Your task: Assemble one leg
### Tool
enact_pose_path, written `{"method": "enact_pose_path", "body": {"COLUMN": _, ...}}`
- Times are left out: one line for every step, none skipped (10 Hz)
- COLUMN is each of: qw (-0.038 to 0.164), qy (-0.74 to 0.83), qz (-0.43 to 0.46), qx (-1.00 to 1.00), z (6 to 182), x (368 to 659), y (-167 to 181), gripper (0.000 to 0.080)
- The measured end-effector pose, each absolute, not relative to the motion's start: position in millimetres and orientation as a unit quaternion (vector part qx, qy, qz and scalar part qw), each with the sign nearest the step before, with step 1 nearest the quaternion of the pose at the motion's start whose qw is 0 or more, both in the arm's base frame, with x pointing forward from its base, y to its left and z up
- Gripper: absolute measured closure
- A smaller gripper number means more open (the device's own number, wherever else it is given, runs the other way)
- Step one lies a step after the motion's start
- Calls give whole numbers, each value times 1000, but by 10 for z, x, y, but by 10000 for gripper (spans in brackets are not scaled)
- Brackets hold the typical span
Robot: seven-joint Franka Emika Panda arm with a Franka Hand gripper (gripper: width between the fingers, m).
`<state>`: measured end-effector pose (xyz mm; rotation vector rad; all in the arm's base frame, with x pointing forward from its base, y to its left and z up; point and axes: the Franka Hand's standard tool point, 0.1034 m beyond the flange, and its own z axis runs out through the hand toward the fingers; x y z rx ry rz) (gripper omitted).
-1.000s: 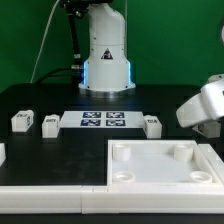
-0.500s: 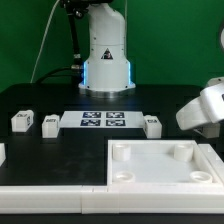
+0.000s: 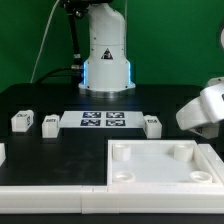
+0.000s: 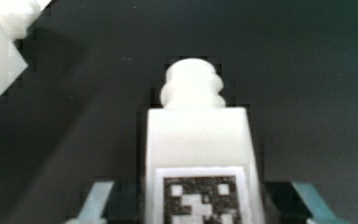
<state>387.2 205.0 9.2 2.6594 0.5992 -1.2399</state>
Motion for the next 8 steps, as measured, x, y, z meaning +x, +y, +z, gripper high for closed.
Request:
{"method": "enact_pose_path", "body": {"qw": 73, "qy": 200, "qz": -413, "qx": 886, "z": 92, "x": 3872, "y": 2050, "gripper": 514}}
{"method": "enact_pose_path", "body": {"qw": 73, "qy": 200, "qz": -413, "qx": 886, "z": 92, "x": 3872, "y": 2050, "gripper": 514}}
{"method": "enact_pose_path", "body": {"qw": 72, "qy": 202, "qz": -414, "qx": 885, "z": 121, "x": 3883, "y": 2041, "gripper": 514}}
{"method": "enact_pose_path", "body": {"qw": 72, "qy": 209, "qz": -421, "qx": 880, "z": 298, "x": 3927, "y": 1992, "gripper": 512}}
{"method": "enact_pose_path", "body": {"qw": 77, "qy": 211, "qz": -420, "qx": 879, "z": 503, "x": 3971, "y": 1972, "gripper": 512}}
{"method": "enact_pose_path", "body": {"qw": 78, "qy": 214, "qz": -412, "qx": 882, "z": 652, "x": 4027, "y": 1965, "gripper": 512}}
{"method": "enact_pose_path", "body": {"qw": 77, "qy": 217, "qz": -409, "qx": 883, "z": 795, "x": 4075, "y": 1927, "gripper": 512}}
{"method": "enact_pose_path", "body": {"qw": 74, "qy": 217, "qz": -405, "qx": 885, "z": 875, "x": 4124, "y": 1888, "gripper": 512}}
